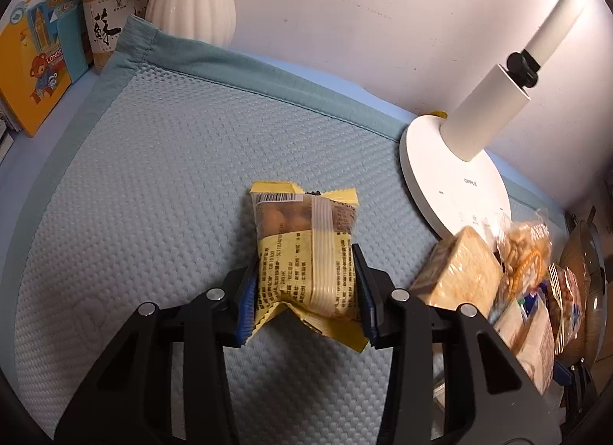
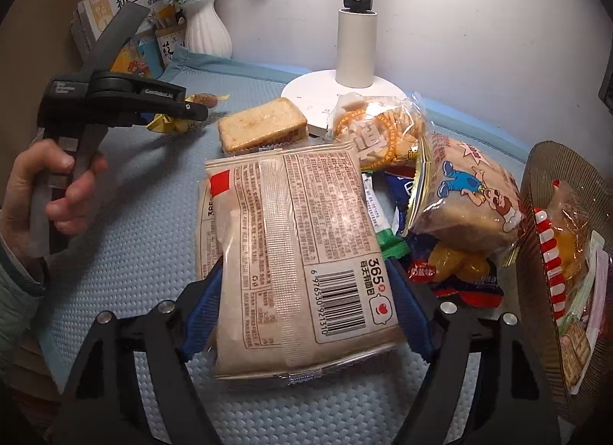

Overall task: Organize snacks
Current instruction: 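Grasp the beige bread bag with the right gripper while the left grasps the yellow snack bag, then carry both bags over the glass bowl and open both grippers, then move both grippers back over the remaining snacks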

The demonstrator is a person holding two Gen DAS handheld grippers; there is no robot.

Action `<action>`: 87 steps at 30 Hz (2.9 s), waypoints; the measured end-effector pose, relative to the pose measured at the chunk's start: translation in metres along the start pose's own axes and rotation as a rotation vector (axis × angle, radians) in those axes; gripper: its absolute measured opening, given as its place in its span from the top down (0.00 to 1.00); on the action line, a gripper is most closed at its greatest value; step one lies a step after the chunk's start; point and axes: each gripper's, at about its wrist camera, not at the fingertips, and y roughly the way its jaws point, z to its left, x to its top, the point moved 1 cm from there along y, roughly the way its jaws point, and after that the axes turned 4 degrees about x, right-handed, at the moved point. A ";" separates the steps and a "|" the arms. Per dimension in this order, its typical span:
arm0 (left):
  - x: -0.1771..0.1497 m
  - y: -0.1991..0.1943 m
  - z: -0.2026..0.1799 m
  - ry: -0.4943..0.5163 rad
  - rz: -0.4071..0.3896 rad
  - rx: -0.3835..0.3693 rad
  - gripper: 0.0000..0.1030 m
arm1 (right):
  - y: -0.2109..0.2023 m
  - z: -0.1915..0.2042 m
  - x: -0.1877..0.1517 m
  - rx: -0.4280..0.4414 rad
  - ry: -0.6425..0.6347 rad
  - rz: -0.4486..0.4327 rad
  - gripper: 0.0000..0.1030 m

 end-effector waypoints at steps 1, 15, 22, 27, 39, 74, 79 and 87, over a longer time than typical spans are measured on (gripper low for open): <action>-0.006 -0.008 -0.001 0.011 -0.011 -0.011 0.59 | -0.004 0.001 -0.004 0.001 0.003 -0.002 0.26; -0.132 -0.104 -0.020 0.164 -0.069 -0.180 0.59 | -0.083 -0.018 -0.096 -0.146 0.192 0.031 0.27; -0.193 -0.109 -0.044 0.264 -0.029 -0.201 0.59 | -0.082 -0.051 -0.131 -0.215 0.315 0.069 0.27; -0.206 -0.102 -0.051 0.275 -0.013 -0.192 0.55 | -0.082 -0.048 -0.130 -0.193 0.300 0.066 0.23; -0.205 -0.098 -0.057 0.258 -0.032 -0.156 0.57 | -0.077 -0.044 -0.130 -0.192 0.276 0.066 0.25; -0.097 -0.118 -0.340 0.582 -0.215 -0.479 0.55 | -0.178 -0.233 -0.018 -0.322 0.509 -0.233 0.24; -0.087 -0.111 -0.332 0.538 -0.224 -0.464 0.27 | -0.179 -0.231 -0.026 -0.301 0.500 -0.229 0.24; -0.082 -0.158 -0.242 0.417 -0.305 -0.441 0.27 | -0.188 -0.176 -0.029 -0.223 0.428 -0.252 0.24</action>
